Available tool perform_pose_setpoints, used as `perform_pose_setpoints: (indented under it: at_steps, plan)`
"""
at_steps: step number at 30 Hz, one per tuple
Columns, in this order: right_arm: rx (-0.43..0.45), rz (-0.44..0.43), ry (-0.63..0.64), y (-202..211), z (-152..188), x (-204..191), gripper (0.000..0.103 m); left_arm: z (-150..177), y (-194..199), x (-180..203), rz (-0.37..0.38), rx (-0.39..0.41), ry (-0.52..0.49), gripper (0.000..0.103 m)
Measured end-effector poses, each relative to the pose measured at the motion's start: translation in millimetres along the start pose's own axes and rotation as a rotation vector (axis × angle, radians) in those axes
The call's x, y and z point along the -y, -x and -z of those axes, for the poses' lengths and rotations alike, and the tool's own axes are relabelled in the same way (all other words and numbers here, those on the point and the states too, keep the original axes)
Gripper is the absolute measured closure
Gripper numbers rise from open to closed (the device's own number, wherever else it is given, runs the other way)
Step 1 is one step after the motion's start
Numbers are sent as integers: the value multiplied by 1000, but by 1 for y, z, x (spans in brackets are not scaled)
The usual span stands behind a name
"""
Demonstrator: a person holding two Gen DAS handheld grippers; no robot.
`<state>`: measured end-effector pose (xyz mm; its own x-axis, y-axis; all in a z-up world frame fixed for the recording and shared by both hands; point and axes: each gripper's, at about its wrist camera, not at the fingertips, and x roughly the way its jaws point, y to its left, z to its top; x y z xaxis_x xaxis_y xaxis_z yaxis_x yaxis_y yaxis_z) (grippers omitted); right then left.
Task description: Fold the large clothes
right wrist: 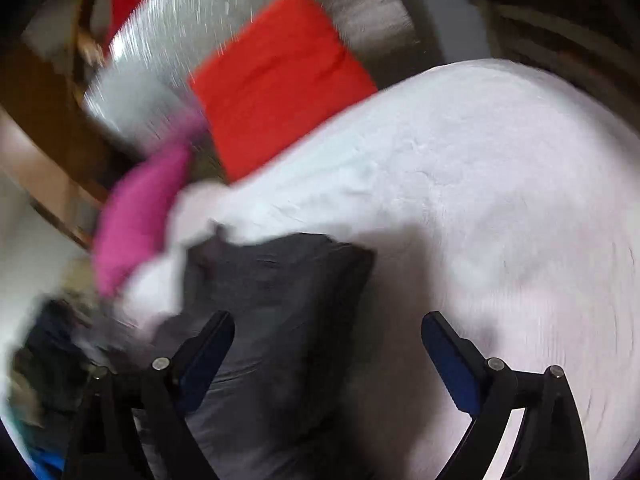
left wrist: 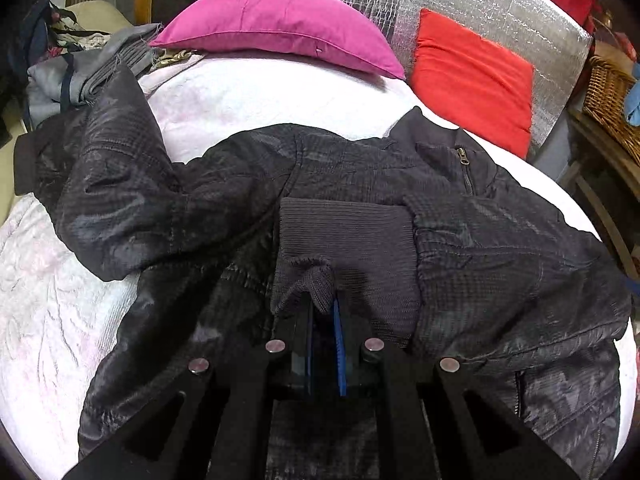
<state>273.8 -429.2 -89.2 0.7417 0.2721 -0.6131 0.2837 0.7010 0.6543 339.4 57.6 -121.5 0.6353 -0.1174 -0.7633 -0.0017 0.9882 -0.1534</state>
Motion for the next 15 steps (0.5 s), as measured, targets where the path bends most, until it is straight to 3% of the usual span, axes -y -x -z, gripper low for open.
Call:
perform_pose_setpoints:
  at_steps: [2, 4, 7, 9, 10, 11, 12, 14, 15]
  plan:
    - [-62, -190, -130, 15, 34, 0, 7, -2, -2, -1, 5, -2, 6, 93]
    - [-125, -287, -233, 11, 70, 2, 7, -3, -3, -1, 7, -4, 9, 93]
    - [-179, -326, -322, -17, 97, 5, 7, -3, -2, -4, 12, -10, 16, 93]
    - [-161, -321, -376, -32, 96, 13, 9, -4, -1, -5, 14, -13, 16, 93]
    - [-134, -302, -390, -35, 95, 14, 30, -5, 0, -6, 14, -13, 18, 93]
    - [-113, -246, -374, -35, 91, 15, 57, -6, 1, -7, 18, -11, 24, 93]
    - [-94, -187, -346, -30, 89, 12, 95, -6, 2, -9, 28, -9, 31, 93]
    - [-74, -77, -254, -34, 91, 10, 95, -6, -3, -13, 63, -21, 46, 91]
    - [-117, -10, -232, -46, 96, 16, 95, -5, -7, -14, 55, -29, 46, 91]
